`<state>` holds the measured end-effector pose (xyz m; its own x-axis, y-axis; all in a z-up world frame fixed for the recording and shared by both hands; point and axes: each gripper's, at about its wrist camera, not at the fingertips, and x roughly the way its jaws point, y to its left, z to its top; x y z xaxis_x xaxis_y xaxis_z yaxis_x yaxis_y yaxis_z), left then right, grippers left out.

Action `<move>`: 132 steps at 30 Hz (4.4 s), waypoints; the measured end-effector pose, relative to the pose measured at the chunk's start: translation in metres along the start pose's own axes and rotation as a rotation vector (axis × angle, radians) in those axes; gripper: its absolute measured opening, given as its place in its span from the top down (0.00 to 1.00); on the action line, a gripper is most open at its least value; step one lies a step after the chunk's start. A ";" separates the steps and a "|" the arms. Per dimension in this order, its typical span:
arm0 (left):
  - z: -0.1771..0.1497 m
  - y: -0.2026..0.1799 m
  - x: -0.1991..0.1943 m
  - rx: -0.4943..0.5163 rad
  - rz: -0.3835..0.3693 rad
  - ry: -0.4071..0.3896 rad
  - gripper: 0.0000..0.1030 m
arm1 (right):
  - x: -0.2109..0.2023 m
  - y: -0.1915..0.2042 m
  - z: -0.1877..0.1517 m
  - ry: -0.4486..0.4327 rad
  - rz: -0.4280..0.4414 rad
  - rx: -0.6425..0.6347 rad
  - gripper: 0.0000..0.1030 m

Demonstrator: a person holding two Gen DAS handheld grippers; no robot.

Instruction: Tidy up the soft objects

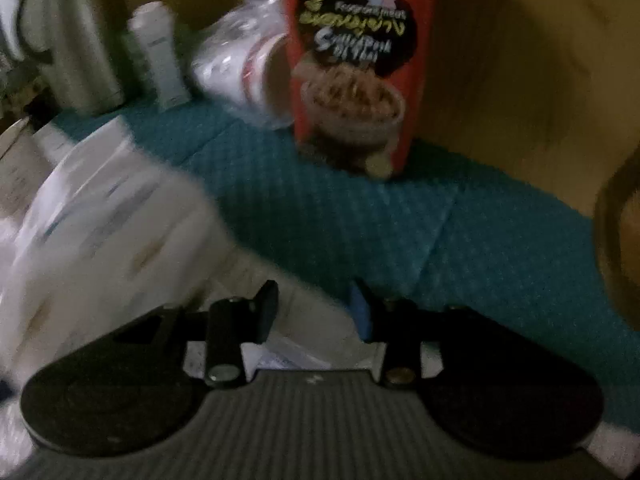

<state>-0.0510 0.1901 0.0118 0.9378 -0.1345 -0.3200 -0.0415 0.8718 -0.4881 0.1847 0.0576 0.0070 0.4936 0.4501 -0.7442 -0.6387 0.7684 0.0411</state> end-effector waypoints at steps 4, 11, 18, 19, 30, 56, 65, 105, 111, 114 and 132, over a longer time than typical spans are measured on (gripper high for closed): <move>0.001 0.003 0.001 -0.017 -0.006 0.012 0.08 | -0.039 0.007 -0.050 -0.021 0.056 -0.010 0.59; -0.001 -0.005 0.001 0.030 0.012 0.011 0.08 | -0.117 0.005 -0.138 -0.242 0.152 0.213 0.51; -0.002 -0.008 -0.003 0.045 0.032 -0.016 0.07 | -0.129 -0.012 -0.196 -0.356 0.167 0.398 0.46; -0.002 -0.008 -0.004 0.045 0.034 -0.021 0.07 | -0.127 -0.011 -0.202 -0.367 0.170 0.398 0.46; -0.001 -0.009 -0.003 0.058 0.007 -0.021 0.06 | -0.127 0.001 -0.211 -0.437 0.104 0.223 0.40; -0.001 0.000 0.023 0.002 -0.196 0.200 0.05 | -0.127 0.082 -0.202 -0.357 0.233 -0.228 0.26; -0.001 -0.005 0.027 0.021 -0.164 0.233 0.03 | -0.139 0.051 -0.202 -0.376 0.215 -0.069 0.26; -0.023 -0.042 0.029 0.201 -0.447 0.430 0.20 | -0.131 0.056 -0.213 -0.329 0.096 -0.196 0.16; -0.020 -0.038 0.020 0.167 -0.498 0.373 0.13 | -0.141 0.030 -0.222 -0.339 -0.003 -0.173 0.15; -0.014 -0.023 0.026 0.058 -0.447 0.360 0.09 | -0.146 0.018 -0.222 -0.356 -0.001 -0.135 0.15; -0.021 -0.040 0.042 0.152 -0.350 0.418 0.26 | -0.130 0.061 -0.213 -0.350 0.127 -0.286 0.16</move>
<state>-0.0174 0.1396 0.0006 0.6688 -0.5764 -0.4696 0.3271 0.7953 -0.5104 -0.0441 -0.0510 -0.0364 0.5392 0.6967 -0.4732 -0.8196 0.5633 -0.1047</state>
